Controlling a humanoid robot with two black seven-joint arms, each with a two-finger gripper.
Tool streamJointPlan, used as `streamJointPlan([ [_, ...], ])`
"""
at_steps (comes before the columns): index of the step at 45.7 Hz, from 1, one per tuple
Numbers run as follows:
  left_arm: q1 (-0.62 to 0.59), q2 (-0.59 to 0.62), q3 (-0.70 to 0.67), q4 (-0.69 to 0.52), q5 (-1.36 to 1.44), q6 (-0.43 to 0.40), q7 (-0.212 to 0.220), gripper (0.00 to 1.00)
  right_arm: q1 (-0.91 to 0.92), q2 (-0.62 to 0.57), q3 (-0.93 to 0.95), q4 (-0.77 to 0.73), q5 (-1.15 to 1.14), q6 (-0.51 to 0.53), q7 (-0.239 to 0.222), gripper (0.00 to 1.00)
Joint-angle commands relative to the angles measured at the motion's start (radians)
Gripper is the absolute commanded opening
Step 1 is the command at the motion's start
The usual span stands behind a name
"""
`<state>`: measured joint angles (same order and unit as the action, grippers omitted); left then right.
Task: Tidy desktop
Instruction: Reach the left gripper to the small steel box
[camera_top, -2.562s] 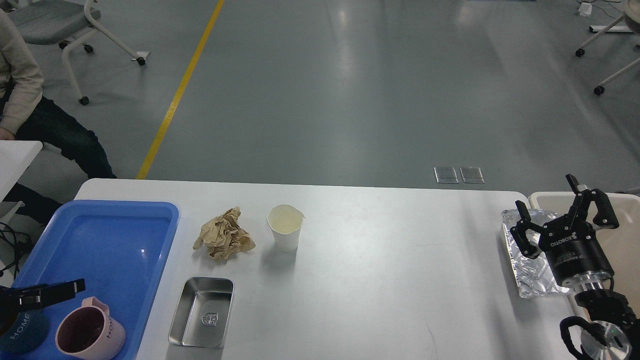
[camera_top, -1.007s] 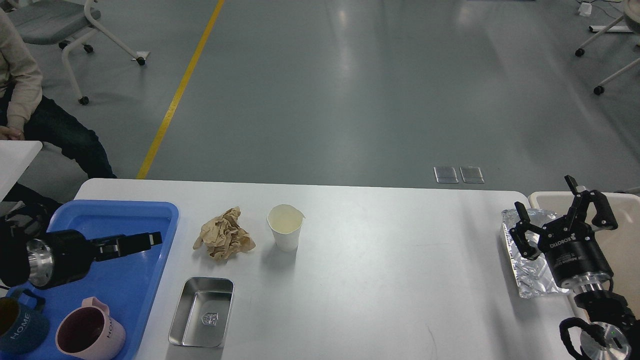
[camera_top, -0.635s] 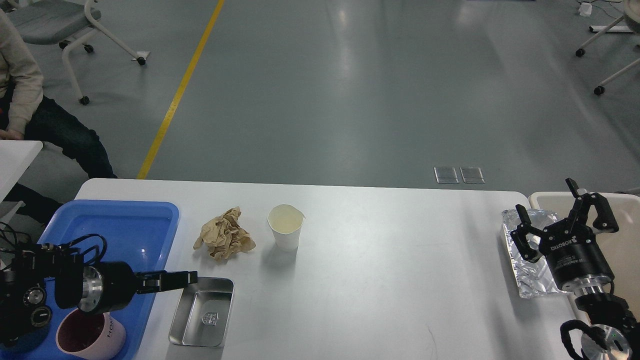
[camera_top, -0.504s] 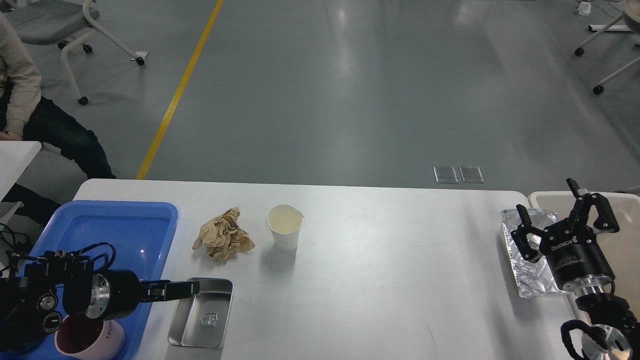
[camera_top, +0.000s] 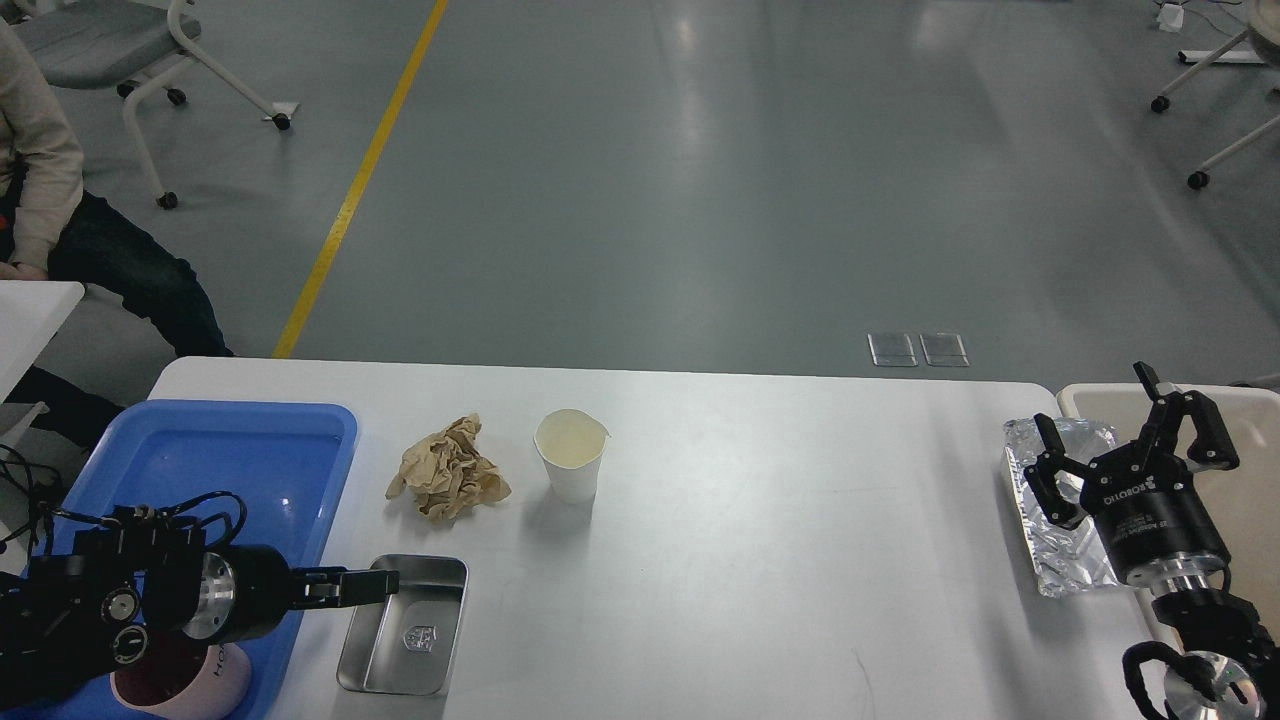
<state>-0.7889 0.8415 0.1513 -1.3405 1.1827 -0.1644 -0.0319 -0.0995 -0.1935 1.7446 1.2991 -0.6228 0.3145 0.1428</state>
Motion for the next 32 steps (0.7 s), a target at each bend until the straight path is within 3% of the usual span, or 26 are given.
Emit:
streamJointPlan([
  [1,0.000,-0.012,0.011,0.010,0.000,0.000,0.000,0.80,0.000,-0.001,0.004,-0.001,0.000,0.000,0.000,1.00],
  [6,-0.001,-0.013,0.017,0.015,0.000,0.000,0.000,0.73,0.000,-0.001,0.006,-0.001,0.000,0.000,0.000,1.00],
  [9,-0.004,-0.013,0.034,0.017,0.000,0.000,-0.009,0.59,0.001,-0.001,0.006,-0.001,0.000,0.000,0.000,1.00],
  [27,-0.003,-0.042,0.065,0.047,0.002,0.000,-0.008,0.58,0.000,-0.004,0.006,-0.004,0.000,0.000,0.000,1.00],
  [32,0.000,-0.044,0.065,0.049,0.000,0.002,-0.014,0.45,0.000,-0.001,0.006,-0.004,0.000,0.000,0.000,1.00],
])
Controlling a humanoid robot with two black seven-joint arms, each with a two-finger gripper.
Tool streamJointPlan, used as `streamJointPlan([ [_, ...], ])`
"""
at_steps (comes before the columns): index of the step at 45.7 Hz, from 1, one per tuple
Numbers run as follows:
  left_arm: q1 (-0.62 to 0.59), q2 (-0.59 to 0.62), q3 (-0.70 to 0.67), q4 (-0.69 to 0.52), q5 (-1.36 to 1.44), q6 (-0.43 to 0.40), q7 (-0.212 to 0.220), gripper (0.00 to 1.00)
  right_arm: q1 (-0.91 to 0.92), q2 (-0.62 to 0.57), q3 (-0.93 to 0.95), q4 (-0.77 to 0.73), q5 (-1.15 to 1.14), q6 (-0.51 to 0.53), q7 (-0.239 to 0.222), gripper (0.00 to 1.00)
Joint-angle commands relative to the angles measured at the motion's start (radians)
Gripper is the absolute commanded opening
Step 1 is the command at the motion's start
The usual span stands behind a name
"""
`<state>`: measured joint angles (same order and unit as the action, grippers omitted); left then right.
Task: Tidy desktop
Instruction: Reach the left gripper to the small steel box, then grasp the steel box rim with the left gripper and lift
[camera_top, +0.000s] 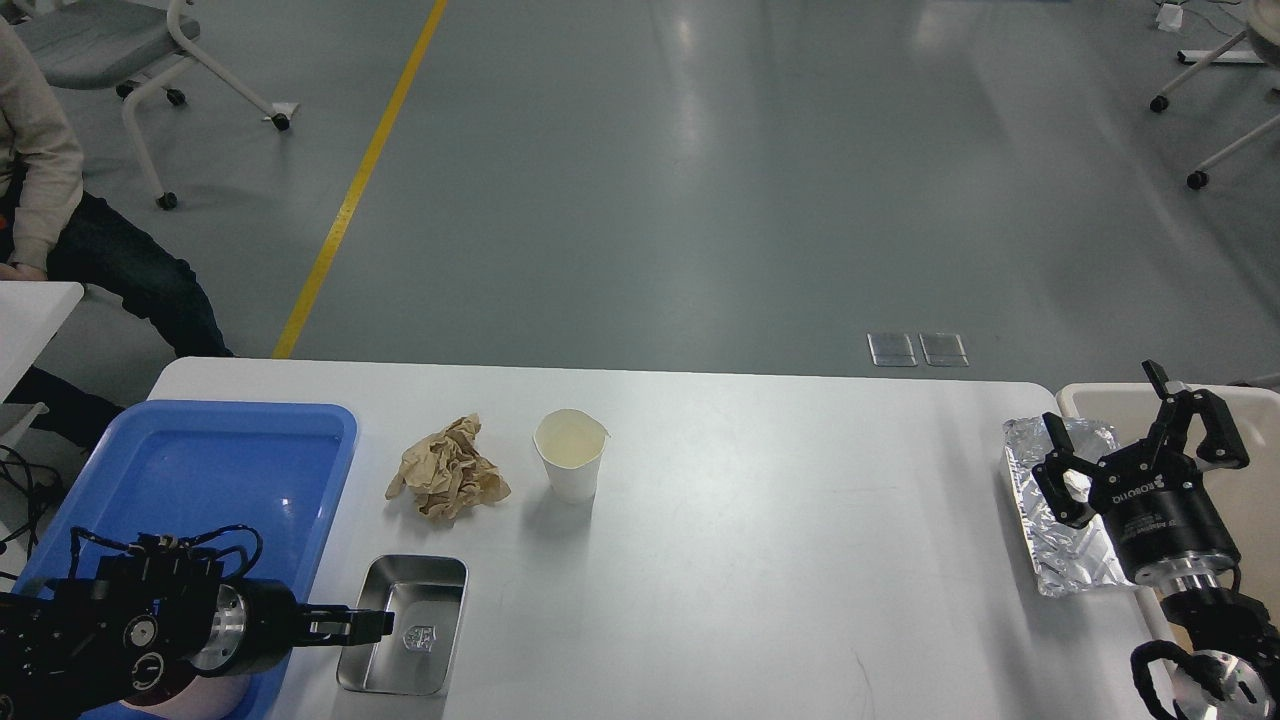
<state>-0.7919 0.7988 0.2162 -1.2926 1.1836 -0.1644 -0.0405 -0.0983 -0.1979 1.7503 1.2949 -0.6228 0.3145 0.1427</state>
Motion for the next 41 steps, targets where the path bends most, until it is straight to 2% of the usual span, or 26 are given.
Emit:
streamJointPlan([
  [1,0.005,-0.001,0.000,0.001,-0.001,0.002,-0.005,0.42,-0.001,0.003,0.000,0.000,0.000,0.000,0.000,1.00],
  [8,0.013,-0.003,0.002,0.001,-0.001,0.002,-0.018,0.22,0.000,0.000,0.000,-0.005,0.000,-0.002,0.000,1.00],
  [14,0.014,-0.015,0.043,0.009,-0.001,0.009,-0.036,0.15,-0.001,0.000,0.006,-0.012,0.000,-0.002,0.000,1.00],
  [20,0.011,-0.032,0.052,0.015,-0.001,0.028,-0.067,0.02,-0.001,0.000,0.009,-0.012,0.000,-0.002,0.000,1.00],
  [27,0.003,-0.024,0.052,0.012,-0.002,0.028,-0.094,0.00,0.002,0.003,0.009,-0.012,0.000,-0.002,0.000,1.00],
  [41,-0.039,0.005,0.037,-0.005,-0.013,0.026,-0.102,0.00,0.005,-0.006,0.009,-0.011,0.000,0.000,0.000,1.00],
])
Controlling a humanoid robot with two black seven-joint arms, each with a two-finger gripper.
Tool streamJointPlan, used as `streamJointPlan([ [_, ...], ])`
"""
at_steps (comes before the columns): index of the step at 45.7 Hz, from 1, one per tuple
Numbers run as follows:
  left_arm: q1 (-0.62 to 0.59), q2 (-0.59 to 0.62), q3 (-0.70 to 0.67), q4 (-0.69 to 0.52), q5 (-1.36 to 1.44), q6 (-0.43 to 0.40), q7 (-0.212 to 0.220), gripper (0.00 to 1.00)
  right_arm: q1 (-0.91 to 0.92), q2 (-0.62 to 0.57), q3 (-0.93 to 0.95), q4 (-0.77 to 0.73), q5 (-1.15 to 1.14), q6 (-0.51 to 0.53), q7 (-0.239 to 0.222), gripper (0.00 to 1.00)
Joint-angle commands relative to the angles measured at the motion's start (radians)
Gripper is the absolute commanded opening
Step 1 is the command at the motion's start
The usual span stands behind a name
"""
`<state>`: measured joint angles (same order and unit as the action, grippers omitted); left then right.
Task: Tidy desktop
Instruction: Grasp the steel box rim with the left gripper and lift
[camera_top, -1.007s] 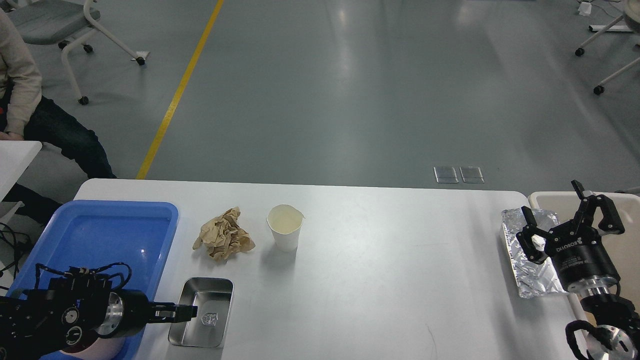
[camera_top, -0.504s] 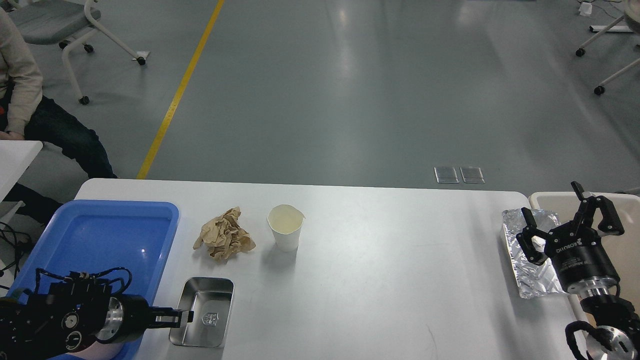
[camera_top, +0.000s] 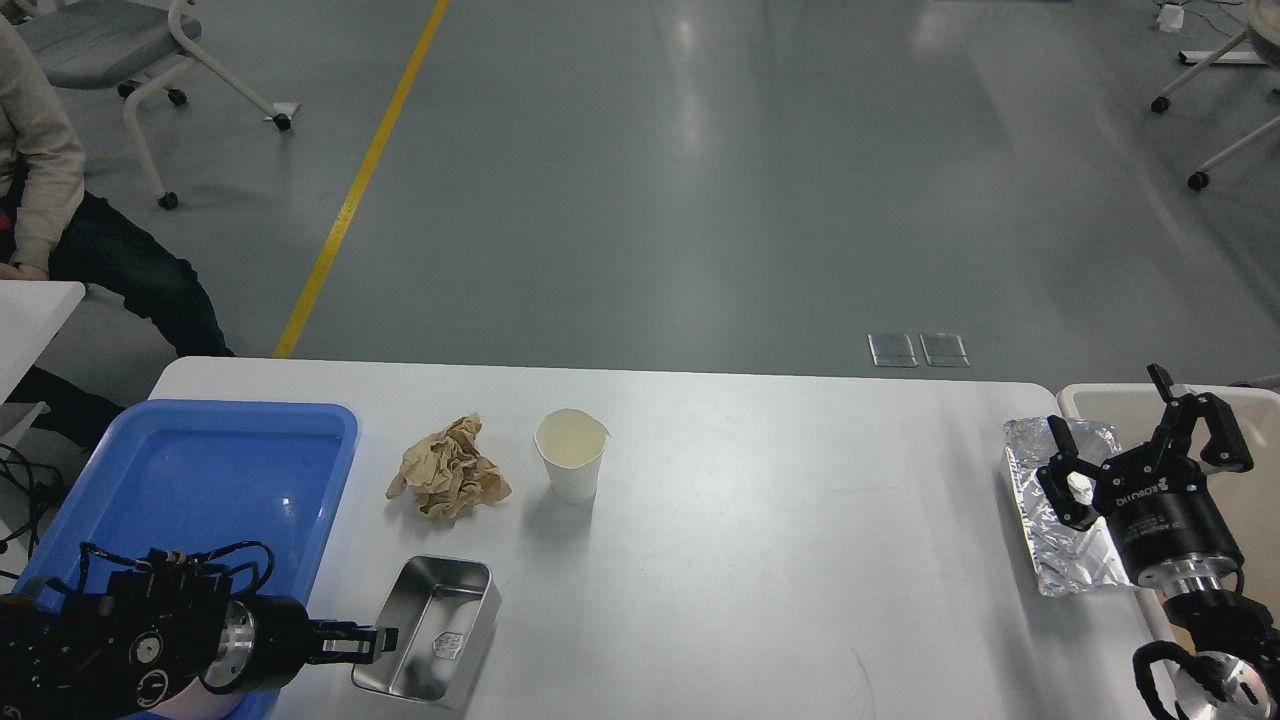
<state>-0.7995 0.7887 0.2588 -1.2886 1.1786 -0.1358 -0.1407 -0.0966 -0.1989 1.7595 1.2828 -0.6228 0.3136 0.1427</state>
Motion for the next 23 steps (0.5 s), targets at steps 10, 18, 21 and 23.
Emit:
streamJointPlan([
  [10,-0.085,0.070,-0.006,-0.043,-0.014,-0.004,-0.003,0.01,0.005,-0.004,-0.005,0.003,0.000,0.001,0.000,1.00],
  [18,-0.185,0.194,-0.004,-0.164,-0.016,-0.008,-0.002,0.00,0.006,-0.004,-0.006,0.003,0.000,0.001,0.000,1.00],
  [21,-0.225,0.251,-0.004,-0.207,-0.016,-0.015,-0.002,0.00,0.009,-0.004,-0.008,0.003,0.000,0.001,0.000,1.00],
  [23,-0.256,0.309,-0.004,-0.233,-0.016,-0.025,-0.002,0.00,0.011,-0.004,-0.008,0.003,0.000,0.001,-0.002,1.00],
])
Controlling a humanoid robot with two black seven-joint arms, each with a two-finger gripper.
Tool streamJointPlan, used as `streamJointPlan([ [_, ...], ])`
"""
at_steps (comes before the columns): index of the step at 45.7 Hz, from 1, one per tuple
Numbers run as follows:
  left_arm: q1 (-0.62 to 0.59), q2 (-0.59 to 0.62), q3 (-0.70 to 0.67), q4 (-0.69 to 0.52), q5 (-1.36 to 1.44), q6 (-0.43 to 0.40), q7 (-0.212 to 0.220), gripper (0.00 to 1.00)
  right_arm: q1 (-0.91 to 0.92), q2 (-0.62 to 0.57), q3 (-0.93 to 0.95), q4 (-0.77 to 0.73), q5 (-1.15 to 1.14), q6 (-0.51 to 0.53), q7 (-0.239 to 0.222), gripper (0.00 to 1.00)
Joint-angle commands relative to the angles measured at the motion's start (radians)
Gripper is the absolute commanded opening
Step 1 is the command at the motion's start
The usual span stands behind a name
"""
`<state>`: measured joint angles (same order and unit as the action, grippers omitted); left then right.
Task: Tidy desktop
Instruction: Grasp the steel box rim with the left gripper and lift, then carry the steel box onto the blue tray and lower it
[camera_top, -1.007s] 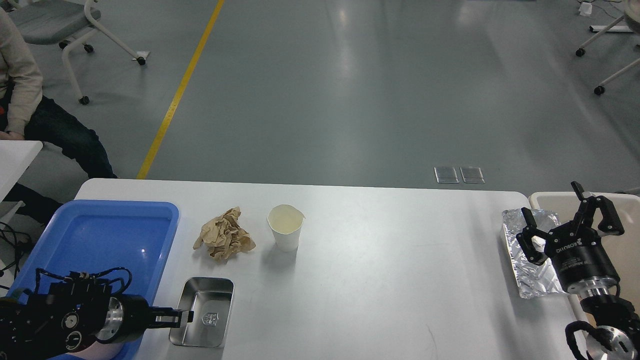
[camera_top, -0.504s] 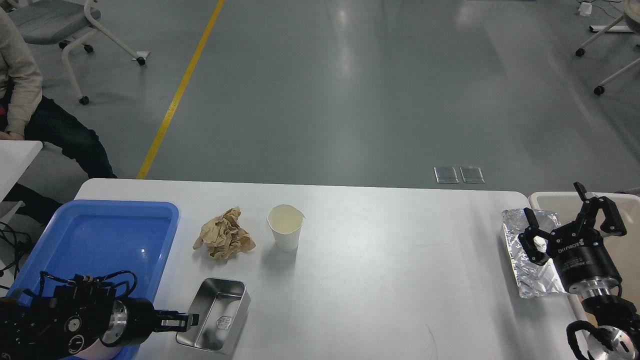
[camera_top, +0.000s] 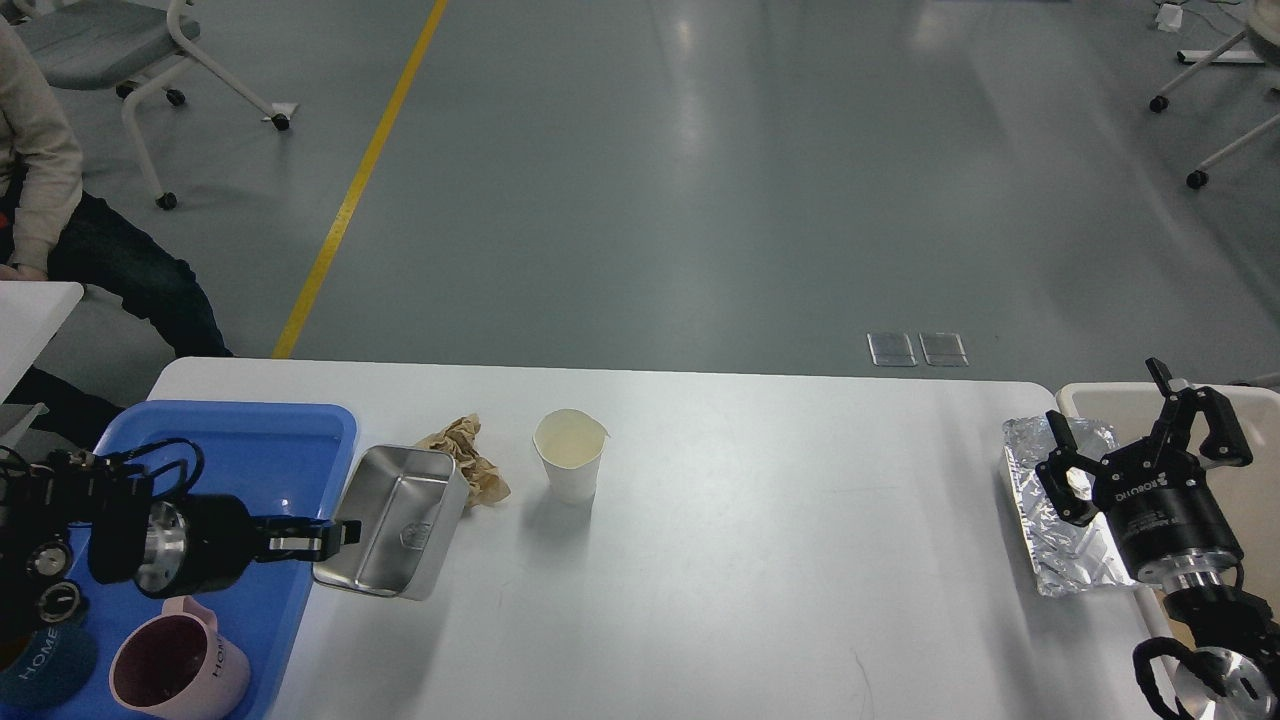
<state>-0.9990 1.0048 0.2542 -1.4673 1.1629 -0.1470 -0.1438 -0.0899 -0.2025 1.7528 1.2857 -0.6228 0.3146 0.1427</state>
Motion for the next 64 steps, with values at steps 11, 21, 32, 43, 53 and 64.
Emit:
streamJointPlan([
  [11,-0.116,0.285,-0.010,-0.067,0.001,-0.091,-0.031,0.00,0.004,-0.002,-0.006,0.000,-0.002,-0.002,-0.002,1.00],
  [21,-0.113,0.388,-0.013,-0.062,-0.006,-0.078,-0.034,0.00,0.002,-0.003,-0.010,0.000,-0.002,-0.002,-0.002,1.00],
  [32,-0.099,0.402,-0.004,0.039,-0.057,-0.048,-0.040,0.00,-0.004,-0.003,-0.013,-0.002,-0.002,0.001,0.000,1.00],
  [43,-0.024,0.278,-0.003,0.225,-0.130,-0.022,-0.043,0.00,-0.007,0.000,-0.013,-0.002,-0.003,0.001,-0.002,1.00],
  [53,0.054,0.124,-0.001,0.407,-0.134,-0.031,-0.072,0.01,-0.007,-0.002,-0.012,-0.003,-0.003,0.001,0.000,1.00],
  [64,0.125,-0.026,-0.001,0.579,-0.134,-0.037,-0.085,0.01,-0.007,-0.002,-0.012,-0.003,-0.003,0.001,-0.002,1.00],
])
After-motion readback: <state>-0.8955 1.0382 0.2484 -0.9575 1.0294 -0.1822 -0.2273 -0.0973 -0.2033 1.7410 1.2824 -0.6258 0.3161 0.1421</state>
